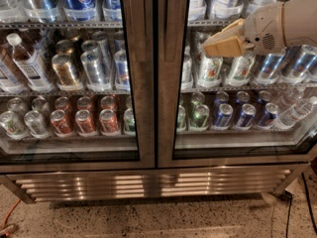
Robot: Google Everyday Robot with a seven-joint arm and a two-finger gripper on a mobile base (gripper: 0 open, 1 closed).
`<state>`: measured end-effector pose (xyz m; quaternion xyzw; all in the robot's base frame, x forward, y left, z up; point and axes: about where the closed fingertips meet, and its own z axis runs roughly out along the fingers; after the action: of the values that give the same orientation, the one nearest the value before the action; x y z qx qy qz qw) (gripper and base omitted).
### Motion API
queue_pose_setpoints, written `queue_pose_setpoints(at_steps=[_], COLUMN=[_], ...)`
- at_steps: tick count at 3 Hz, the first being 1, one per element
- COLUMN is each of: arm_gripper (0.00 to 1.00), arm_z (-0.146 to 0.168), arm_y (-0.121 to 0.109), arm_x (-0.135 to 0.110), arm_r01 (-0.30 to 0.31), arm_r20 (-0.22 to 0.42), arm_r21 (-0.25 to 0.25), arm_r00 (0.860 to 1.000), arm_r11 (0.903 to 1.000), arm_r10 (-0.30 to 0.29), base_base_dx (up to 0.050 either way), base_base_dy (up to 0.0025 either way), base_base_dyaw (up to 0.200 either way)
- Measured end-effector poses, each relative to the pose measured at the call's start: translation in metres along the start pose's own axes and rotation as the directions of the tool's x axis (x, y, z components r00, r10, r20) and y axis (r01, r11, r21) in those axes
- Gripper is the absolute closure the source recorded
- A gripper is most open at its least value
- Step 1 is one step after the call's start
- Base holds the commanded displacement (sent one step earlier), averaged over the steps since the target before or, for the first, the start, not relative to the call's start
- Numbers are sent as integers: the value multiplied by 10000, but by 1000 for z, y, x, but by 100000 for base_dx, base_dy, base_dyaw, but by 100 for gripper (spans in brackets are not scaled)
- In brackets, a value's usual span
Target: Close right fridge door
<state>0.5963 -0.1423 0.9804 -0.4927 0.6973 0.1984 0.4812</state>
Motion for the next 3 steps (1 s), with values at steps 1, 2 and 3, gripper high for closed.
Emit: queue_pose_setpoints(at_steps=[1, 2, 3], arm_gripper=[100, 100, 100], arm_z=[-19, -55, -73], arm_y=[3, 16, 32], arm_x=[8, 25, 39], arm_r01=[-457, -1614, -2899], arm_r20=[-635, -1684, -2115], arm_r21=[357, 665, 209], arm_r00=[9968, 9709, 9341], arm_r11=[9983, 9846, 9568], arm_r10=[479, 1705, 2876], base_base_dx=[0, 0, 0], base_base_dy=[0, 0, 0], base_base_dyaw=[0, 0, 0])
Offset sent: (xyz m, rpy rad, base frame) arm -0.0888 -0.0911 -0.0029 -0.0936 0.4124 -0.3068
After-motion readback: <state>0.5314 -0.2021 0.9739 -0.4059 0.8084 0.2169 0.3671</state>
